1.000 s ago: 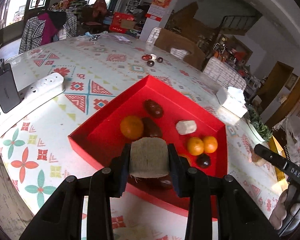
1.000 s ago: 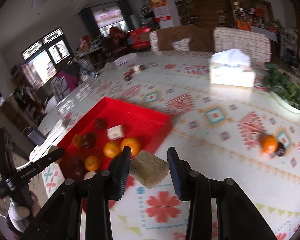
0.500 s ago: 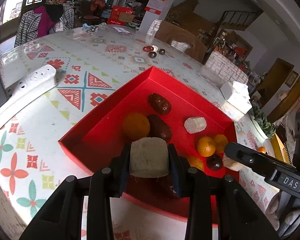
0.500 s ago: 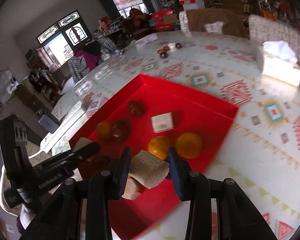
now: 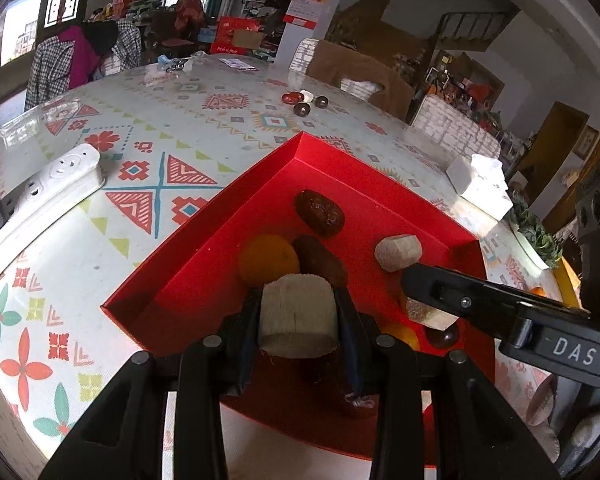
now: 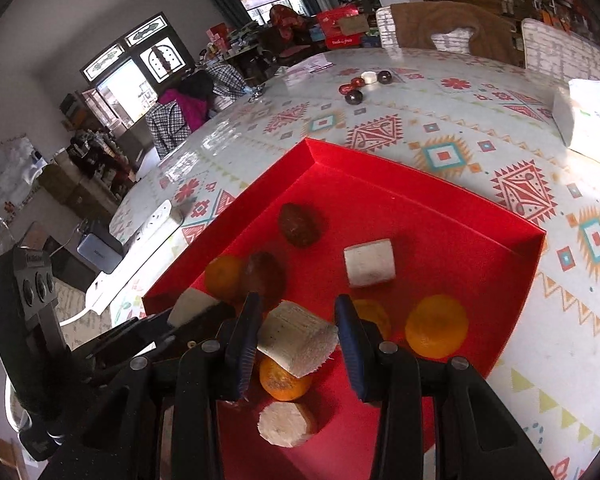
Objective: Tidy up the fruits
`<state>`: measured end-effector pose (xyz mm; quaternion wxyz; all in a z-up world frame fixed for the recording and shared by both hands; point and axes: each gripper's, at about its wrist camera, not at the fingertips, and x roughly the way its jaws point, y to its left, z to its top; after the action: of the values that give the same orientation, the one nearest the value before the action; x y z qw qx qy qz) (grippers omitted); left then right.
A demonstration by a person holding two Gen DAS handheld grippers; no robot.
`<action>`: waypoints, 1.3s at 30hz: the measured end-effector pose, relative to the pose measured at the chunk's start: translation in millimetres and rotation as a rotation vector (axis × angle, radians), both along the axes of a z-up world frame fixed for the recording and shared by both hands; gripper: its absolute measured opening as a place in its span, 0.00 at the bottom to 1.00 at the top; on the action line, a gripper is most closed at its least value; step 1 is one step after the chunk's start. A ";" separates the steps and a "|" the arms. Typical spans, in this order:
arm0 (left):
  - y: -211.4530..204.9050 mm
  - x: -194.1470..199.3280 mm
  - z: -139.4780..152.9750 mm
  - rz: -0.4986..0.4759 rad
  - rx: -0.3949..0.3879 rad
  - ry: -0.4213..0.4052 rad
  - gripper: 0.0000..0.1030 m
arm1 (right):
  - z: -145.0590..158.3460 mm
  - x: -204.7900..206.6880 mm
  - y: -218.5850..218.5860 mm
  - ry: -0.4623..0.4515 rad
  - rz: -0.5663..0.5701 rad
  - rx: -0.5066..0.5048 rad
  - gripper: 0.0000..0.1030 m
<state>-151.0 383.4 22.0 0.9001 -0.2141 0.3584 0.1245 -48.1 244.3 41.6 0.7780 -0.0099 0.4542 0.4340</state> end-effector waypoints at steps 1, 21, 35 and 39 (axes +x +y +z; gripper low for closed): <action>-0.7 0.8 -0.2 0.000 0.005 -0.001 0.34 | -0.5 -0.6 -0.2 0.003 0.000 0.003 0.40; 8.8 -16.6 12.8 0.056 -0.036 -0.057 0.54 | 9.1 4.7 -1.1 -0.018 -0.031 0.044 0.53; -35.5 -23.5 39.2 0.087 0.205 -0.049 0.76 | 20.8 -18.7 -64.9 -0.122 -0.117 0.017 0.55; -55.6 -28.4 48.1 0.113 0.303 -0.050 0.83 | 17.7 -33.0 -85.7 -0.146 -0.142 -0.001 0.56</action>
<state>-179.4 327.8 70.2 0.9223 -0.0986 0.3005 0.2220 -81.1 158.6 59.4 0.8377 -0.0097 0.3960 0.3760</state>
